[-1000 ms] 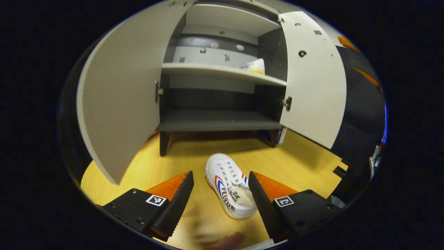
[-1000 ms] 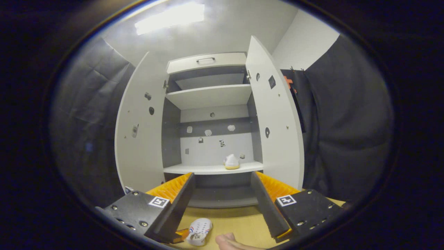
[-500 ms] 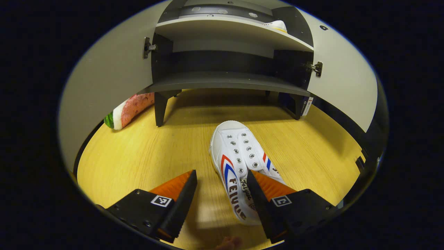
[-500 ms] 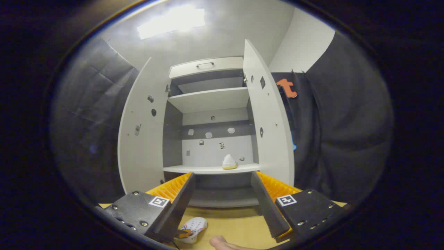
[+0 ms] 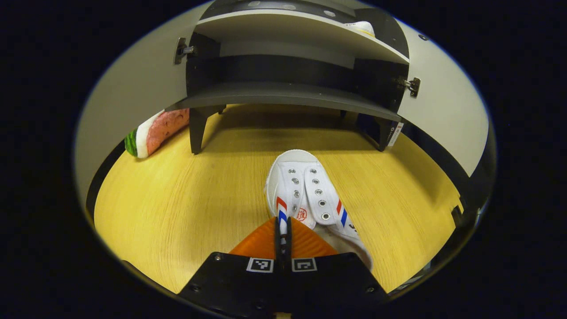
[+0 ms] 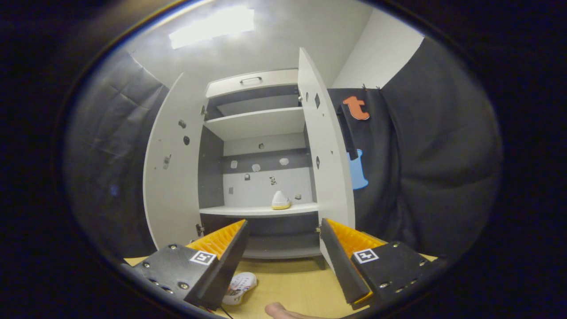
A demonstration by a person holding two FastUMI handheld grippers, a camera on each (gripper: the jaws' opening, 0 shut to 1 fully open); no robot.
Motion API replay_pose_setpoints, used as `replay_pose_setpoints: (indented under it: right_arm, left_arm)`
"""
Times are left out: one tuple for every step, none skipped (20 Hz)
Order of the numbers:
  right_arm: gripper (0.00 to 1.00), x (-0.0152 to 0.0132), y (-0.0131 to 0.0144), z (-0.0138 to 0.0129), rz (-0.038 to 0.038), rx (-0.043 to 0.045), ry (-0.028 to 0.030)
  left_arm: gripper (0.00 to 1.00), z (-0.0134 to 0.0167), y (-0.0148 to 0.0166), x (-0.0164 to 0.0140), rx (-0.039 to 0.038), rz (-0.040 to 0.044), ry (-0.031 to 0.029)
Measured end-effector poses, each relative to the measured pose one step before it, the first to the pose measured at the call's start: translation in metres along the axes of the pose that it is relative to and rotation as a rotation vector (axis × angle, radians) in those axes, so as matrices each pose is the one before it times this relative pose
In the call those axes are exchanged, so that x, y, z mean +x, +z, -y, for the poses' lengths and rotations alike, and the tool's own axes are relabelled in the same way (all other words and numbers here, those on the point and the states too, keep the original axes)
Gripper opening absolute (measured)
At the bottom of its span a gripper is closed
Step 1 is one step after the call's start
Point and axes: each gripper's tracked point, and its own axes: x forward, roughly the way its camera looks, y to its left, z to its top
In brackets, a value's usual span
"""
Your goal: Grab one shoe with the right hand and put it into the shoe cabinet, grab the other shoe with the left hand and put it into the shoe cabinet; then close the right door with the right hand and the left door with the left hand.
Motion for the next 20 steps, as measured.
replay_pose_setpoints:
  right_arm:
    - [0.96, -0.00307, 0.00112, 0.00227, 0.00219, -0.00517, -0.00596]
    - [0.96, -0.00321, 0.00125, 0.00432, 0.00525, -0.00744, -0.01325]
    - [0.97, -0.00309, 0.00268, 0.00439, 0.00711, -0.00849, -0.01502]
    - [0.97, -0.00365, 0.00299, 0.00318, 0.00757, -0.00577, -0.00965]
    - [0.96, -0.00276, 0.00196, 0.00076, 0.00404, -0.00241, -0.00433]
    - [0.95, -0.00247, 0.00007, -0.00031, -0.00142, -0.00063, -0.00045]
    - [0.95, -0.00198, -0.00136, -0.00137, -0.00462, 0.00120, 0.00444]
    - [0.95, -0.00173, -0.00085, -0.00147, -0.00449, 0.00005, 0.00483]
    - [0.95, -0.00002, -0.00106, -0.00034, -0.00347, -0.00403, 0.00155]
    - [0.96, -0.00082, -0.00079, 0.00075, -0.00233, -0.00972, -0.00377]
    - [0.95, -0.00035, -0.00030, 0.00112, 0.00042, -0.01250, -0.00243]
    - [0.96, -0.00047, -0.00212, 0.00012, -0.00602, 0.00025, -0.00264]
    - [0.95, -0.00094, -0.00140, -0.00185, -0.00625, 0.01069, 0.00154]
    - [0.95, -0.00112, -0.00010, -0.00280, -0.00161, 0.01333, 0.01096]
    - [0.95, -0.00091, -0.00078, -0.00142, -0.00273, 0.00798, 0.00886]
    - [0.95, 0.00078, -0.00194, 0.00018, -0.00520, 0.00222, 0.00099]
    - [0.95, 0.00046, -0.00198, -0.00055, -0.00534, 0.00136, 0.00548]
    - [0.95, -0.00221, -0.00212, -0.00523, -0.01319, 0.00984, 0.02205]
    - [0.96, -0.00298, -0.00262, -0.00804, -0.01542, 0.01163, 0.03130]
    - [0.95, -0.00146, -0.00241, -0.00853, -0.01064, 0.00984, 0.02419]
  left_arm:
    - [0.01, -0.00049, 0.00395, -0.00226, -0.00889, 0.00931, 0.01632]
    - [0.01, 0.00152, 0.00424, -0.00310, 0.01071, 0.00630, 0.00559]
    - [0.01, -0.00058, 0.00675, -0.00593, -0.00136, 0.01803, -0.00263]
    - [0.00, -0.00003, 0.00657, -0.00649, -0.01544, 0.01646, -0.01084]
    - [0.01, 0.00075, 0.00896, -0.00813, -0.01838, 0.01175, -0.01419]
    - [0.00, -0.00212, 0.00896, -0.00777, 0.00235, 0.02481, -0.00923]
    - [0.01, -0.00321, 0.00735, -0.00659, 0.00165, 0.03040, 0.00021]
    - [0.01, -0.00268, 0.00824, -0.00863, 0.00551, 0.03605, 0.00117]
    - [0.01, -0.00161, 0.01134, -0.01074, 0.00439, 0.03368, 0.00330]
    - [0.01, -0.00021, 0.01239, -0.01046, -0.00355, 0.02690, 0.00413]
    - [0.01, -0.00097, 0.01337, -0.01028, -0.00362, 0.02779, 0.00054]
    - [0.00, -0.00081, 0.01298, -0.00984, 0.00281, 0.02235, 0.00075]
    - [0.00, -0.00098, 0.01281, -0.00845, 0.00419, 0.02649, 0.00029]
    - [0.00, -0.00158, 0.01309, -0.01072, 0.00291, 0.02937, 0.00174]
    - [0.00, -0.00313, 0.01360, -0.01028, 0.00709, 0.02943, 0.00199]
    - [0.01, -0.00030, 0.00994, -0.01105, 0.00568, 0.02861, 0.00021]
    - [0.00, 0.00007, 0.01239, -0.01191, -0.00699, 0.01589, -0.00357]
    - [0.01, -0.00085, 0.01359, -0.01618, -0.00679, 0.02222, -0.01174]
    - [0.00, -0.00175, 0.01200, -0.01138, -0.00640, 0.01906, -0.00720]
    - [0.00, -0.00289, 0.00967, -0.01269, -0.00853, 0.02622, -0.00458]
